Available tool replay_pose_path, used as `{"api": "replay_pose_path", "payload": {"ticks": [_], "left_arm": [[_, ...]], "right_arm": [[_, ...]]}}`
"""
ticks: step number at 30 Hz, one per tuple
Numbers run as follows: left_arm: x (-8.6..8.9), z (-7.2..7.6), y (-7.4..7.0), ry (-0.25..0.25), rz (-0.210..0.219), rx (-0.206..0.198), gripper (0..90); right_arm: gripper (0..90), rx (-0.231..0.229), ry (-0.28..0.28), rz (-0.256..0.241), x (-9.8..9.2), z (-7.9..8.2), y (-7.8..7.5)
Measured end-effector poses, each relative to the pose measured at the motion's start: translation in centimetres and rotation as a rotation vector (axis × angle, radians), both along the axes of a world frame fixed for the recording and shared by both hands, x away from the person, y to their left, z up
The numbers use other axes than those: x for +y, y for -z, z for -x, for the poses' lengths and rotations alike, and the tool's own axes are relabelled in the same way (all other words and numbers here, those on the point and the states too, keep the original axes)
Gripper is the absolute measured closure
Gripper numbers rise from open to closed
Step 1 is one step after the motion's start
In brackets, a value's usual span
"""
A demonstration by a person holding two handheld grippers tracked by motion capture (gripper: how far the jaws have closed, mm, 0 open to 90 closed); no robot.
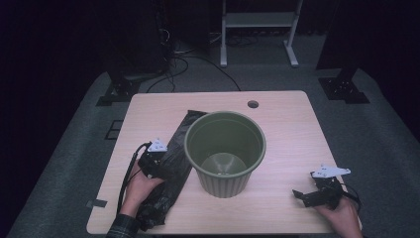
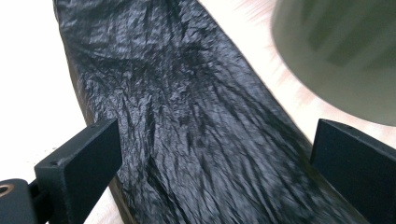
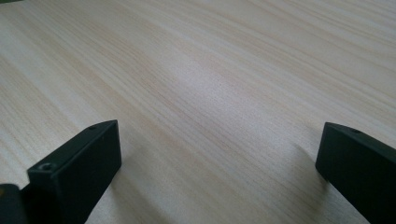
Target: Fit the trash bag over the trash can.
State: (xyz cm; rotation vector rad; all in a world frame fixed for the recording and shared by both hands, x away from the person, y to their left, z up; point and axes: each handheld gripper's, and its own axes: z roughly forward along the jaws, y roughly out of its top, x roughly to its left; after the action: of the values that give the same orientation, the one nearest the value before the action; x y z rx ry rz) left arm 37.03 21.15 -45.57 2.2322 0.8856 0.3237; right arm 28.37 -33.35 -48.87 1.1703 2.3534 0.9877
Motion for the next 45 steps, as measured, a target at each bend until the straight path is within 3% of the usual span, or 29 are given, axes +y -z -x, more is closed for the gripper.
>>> {"api": "replay_pose_path", "payload": {"ticks": [10, 18, 23, 29, 37, 40, 45], "left_arm": [[-0.8, -0.7, 1.7, -0.015, -0.056, 0.018, 0.7], [-0.8, -0.4, 2.0, -0.01, -0.055, -0.004, 1.4], [-0.5, 0.0, 1.8, 0.028, -0.038, -0.02, 15.0], [-0.4, 0.4, 1.4, 0.075, -0.026, -0.028, 42.5], [-0.3, 0.5, 1.2, 0.133, -0.02, -0.018, 74.8], [-0.2, 0.5, 1.3, 0.146, 0.001, -0.002, 84.8], [-0.1, 0.6, 1.3, 0.167, 0.0, -0.011, 88.7]], "right_arm": [[0.0, -0.001, -0.001, 0.0, 0.0, 0.0, 0.0], [0.0, -0.001, -0.001, 0.0, 0.0, 0.0, 0.0], [0.0, -0.002, -0.001, 0.001, 0.0, 0.0, 0.0], [0.0, -0.001, -0.001, 0.0, 0.0, 0.0, 0.0], [0.0, -0.001, 0.0, 0.0, 0.0, 0.0, 0.0], [0.0, -0.001, -0.001, 0.0, 0.0, 0.0, 0.0], [0.0, -0.001, 0.0, 0.0, 0.0, 0.0, 0.0]]}}
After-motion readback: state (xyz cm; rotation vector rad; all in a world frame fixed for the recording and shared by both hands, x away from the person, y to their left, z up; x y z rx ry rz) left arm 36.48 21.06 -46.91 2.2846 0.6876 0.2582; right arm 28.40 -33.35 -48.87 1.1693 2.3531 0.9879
